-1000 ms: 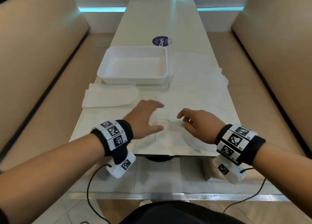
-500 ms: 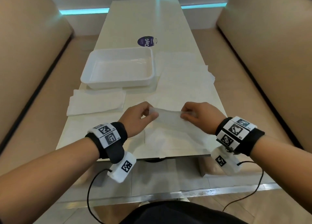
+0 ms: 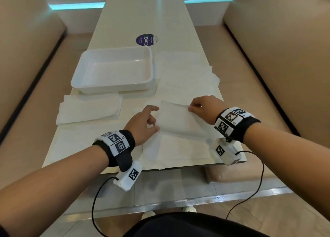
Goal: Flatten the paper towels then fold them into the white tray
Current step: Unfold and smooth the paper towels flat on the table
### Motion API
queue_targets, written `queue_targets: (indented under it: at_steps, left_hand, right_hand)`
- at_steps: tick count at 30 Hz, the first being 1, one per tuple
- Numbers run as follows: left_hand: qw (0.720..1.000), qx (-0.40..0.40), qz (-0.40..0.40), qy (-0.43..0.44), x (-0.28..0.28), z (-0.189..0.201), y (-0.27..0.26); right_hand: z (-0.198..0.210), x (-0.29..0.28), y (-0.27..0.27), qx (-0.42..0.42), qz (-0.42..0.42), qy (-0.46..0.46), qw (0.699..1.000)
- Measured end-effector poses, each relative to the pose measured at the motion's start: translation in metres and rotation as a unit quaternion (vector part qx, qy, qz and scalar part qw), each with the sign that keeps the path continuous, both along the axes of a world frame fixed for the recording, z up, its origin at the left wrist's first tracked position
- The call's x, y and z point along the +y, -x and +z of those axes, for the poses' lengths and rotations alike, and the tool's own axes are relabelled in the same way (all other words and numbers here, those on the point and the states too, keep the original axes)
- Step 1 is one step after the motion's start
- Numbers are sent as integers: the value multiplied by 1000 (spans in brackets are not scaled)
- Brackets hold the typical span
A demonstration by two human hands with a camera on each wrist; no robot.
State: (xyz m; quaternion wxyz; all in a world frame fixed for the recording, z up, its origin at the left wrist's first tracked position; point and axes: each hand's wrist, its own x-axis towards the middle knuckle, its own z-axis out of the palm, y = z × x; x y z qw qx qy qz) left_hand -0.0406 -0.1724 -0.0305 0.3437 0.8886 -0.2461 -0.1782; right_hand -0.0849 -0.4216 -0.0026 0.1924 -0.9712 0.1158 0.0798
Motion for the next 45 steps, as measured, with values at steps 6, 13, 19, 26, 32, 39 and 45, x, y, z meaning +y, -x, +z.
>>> queue_targets:
  at_steps: [6, 13, 19, 26, 32, 39, 45]
  left_hand:
    - [999, -29, -30, 3, -10, 6, 0]
    - [998, -44, -41, 22, -14, 12, 1]
    - [998, -3, -26, 65, -14, 22, 4]
    - [996, -14, -25, 87, -16, 31, 4]
    - [992, 83, -11, 94, -14, 31, -4]
    - [974, 144, 28, 176, -17, 34, 3]
    - [970, 151, 35, 186, -11, 31, 2]
  right_hand:
    - [0, 9, 16, -130, 82, 53, 987]
    - [-14, 37, 47, -28, 148, 11, 989]
    - [-19, 35, 45, -38, 101, -19, 994]
    - [2, 23, 43, -59, 94, -144, 983]
    - [29, 11, 34, -28, 87, -255, 963]
    - [22, 7, 37, -19, 27, -305, 952]
    - [20, 8, 37, -17, 4, -317, 948]
